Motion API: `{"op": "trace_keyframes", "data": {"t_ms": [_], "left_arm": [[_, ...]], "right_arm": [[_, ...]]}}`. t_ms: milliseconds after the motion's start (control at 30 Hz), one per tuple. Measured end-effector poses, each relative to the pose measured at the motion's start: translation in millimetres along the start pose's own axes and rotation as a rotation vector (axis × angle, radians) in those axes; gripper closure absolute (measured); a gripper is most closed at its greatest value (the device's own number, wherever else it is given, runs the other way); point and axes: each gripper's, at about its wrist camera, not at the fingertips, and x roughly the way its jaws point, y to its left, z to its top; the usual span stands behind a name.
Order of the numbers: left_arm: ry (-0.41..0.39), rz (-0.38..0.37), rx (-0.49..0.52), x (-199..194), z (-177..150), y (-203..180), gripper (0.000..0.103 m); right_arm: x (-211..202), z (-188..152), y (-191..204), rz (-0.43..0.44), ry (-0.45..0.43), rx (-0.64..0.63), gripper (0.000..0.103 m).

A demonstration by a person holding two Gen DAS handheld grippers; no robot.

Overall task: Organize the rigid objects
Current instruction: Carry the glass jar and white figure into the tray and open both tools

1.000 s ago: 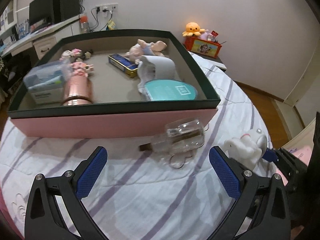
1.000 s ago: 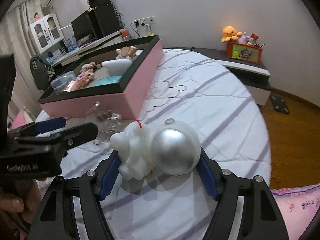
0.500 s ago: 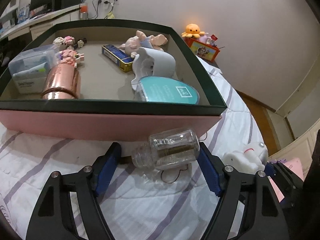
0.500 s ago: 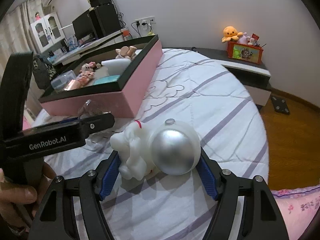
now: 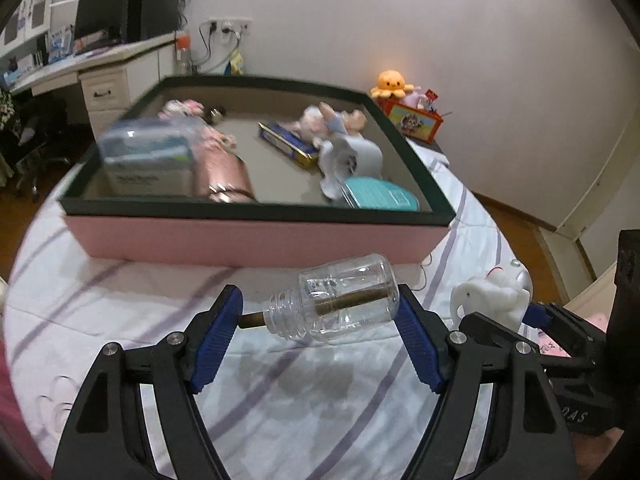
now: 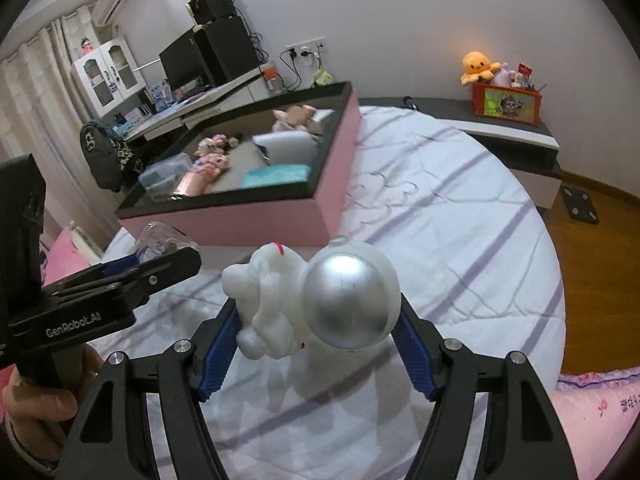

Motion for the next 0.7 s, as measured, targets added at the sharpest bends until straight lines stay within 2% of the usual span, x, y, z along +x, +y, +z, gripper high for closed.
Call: {"op": "trace_keyframes", "data": {"t_ms": [200,433,600,700], "left_arm": [[-0.085,0.02,0.001,-38.1,17.4,25.2,0.025],[-0.181,0.061,0.024,-58.2,68.3,55.4,0.025],[-0.18,0.071,0.04,-37.6,113.5,75.2,0.025],[-0.145,0.067,0.039,-13.5,133.2,84.6,0.025]], "right_arm": [[-12.1,20.2,28.9,0.017,-0.042,-0.044,0.03],[-8.6,82.1,66.8,0.032,-0.11,-0.13,0.03],[23.2,122.2,80.6,0.039,-0.099,-0.146,0.03],[48.5,137.5,83.0,0.036,-0.063,-0.148,0.03]]}}
